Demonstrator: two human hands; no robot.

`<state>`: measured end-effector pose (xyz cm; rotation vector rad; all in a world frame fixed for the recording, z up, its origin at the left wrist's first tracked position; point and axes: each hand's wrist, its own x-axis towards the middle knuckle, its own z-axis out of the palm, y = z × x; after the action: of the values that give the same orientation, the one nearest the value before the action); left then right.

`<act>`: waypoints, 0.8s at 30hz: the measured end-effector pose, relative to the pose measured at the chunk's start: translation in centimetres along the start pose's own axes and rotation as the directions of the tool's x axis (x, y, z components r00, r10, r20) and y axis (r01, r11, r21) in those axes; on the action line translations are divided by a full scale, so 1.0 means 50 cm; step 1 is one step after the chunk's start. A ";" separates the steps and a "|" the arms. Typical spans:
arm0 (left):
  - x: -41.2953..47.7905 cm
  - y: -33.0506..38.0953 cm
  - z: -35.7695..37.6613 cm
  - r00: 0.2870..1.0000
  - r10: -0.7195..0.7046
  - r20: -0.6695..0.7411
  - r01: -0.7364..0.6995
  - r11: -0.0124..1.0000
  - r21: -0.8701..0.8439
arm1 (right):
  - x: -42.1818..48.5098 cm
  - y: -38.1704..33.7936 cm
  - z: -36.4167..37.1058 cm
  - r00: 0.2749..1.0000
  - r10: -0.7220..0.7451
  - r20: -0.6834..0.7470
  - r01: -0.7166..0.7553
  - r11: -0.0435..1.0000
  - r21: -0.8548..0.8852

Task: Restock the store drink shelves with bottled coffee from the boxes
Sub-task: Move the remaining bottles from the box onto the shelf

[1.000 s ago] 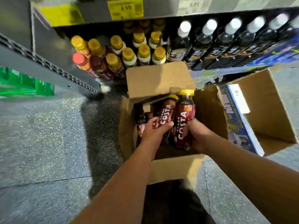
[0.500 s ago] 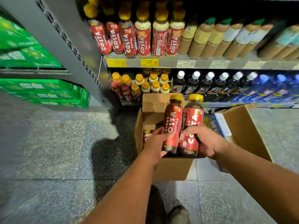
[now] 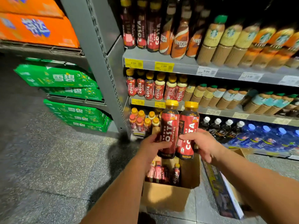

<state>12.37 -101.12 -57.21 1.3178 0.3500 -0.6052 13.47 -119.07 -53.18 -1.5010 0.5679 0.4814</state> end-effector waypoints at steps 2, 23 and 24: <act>-0.016 0.028 -0.003 0.999 0.047 -0.002 -0.047 0.999 -0.001 | -0.022 -0.026 0.008 0.999 -0.042 -0.010 0.042 0.999 -0.003; -0.161 0.259 -0.055 0.943 0.312 -0.116 -0.307 0.950 0.061 | -0.116 -0.237 0.127 0.959 -0.282 0.028 0.284 0.954 -0.096; -0.162 0.270 -0.054 0.939 0.321 -0.126 -0.315 0.947 0.069 | -0.117 -0.246 0.127 0.956 -0.291 0.029 0.292 0.951 -0.100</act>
<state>14.22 -95.04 -42.58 1.4290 0.2264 -0.2528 16.86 -112.72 -39.98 -1.6467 0.3054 0.2931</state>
